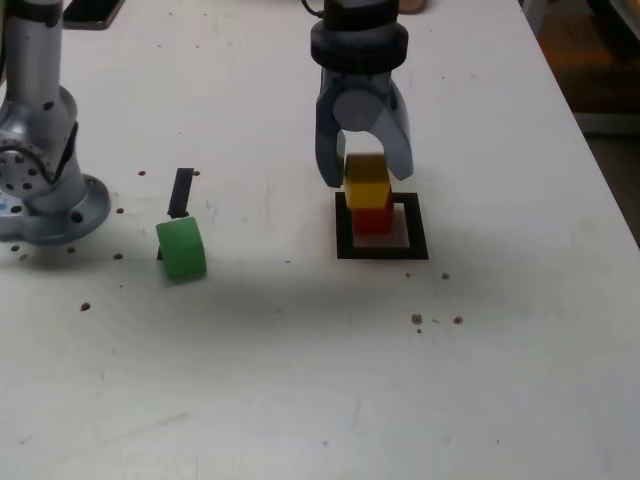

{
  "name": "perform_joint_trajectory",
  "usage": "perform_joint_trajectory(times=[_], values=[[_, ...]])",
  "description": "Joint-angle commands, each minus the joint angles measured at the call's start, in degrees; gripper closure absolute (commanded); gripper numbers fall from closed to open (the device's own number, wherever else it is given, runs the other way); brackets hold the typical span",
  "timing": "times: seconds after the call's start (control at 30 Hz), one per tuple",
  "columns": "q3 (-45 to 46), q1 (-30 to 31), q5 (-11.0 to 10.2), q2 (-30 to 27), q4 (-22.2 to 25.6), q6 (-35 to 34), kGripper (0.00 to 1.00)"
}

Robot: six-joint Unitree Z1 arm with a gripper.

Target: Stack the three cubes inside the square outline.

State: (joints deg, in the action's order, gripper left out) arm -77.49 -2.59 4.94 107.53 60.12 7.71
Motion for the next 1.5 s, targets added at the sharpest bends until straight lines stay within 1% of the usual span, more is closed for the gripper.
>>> perform_joint_trajectory(times=[0.0,0.17,0.37,0.5,0.63,0.7,0.8,0.9,1.0,1.23,1.37,1.47], values=[[0.2,0.0,-0.2,-0.3,-0.3,0.1,0.36],[0.5,0.0,-0.4,-0.3,-0.4,0.2,0.26],[0.4,0.0,-0.6,-0.7,-0.4,0.6,0.22],[0.0,0.0,-1.9,-2.7,-0.4,1.0,0.19],[0.0,0.0,-3.7,-6.9,0.6,1.2,0.17],[0.4,0.0,-4.2,-9.3,1.6,1.4,0.15],[1.8,0.0,-4.4,-12.6,3.6,1.6,0.11],[4.3,0.2,-4.4,-15.5,6.4,1.3,0.04],[6.5,0.6,-4.5,-17.7,9.5,0.4,0.01],[10.3,2.6,-5.0,-21.4,15.9,-4.5,0.00],[13.1,3.5,-4.6,-22.1,17.0,-8.1,0.00],[15.0,4.0,-3.7,-22.1,17.0,-10.4,0.00]])
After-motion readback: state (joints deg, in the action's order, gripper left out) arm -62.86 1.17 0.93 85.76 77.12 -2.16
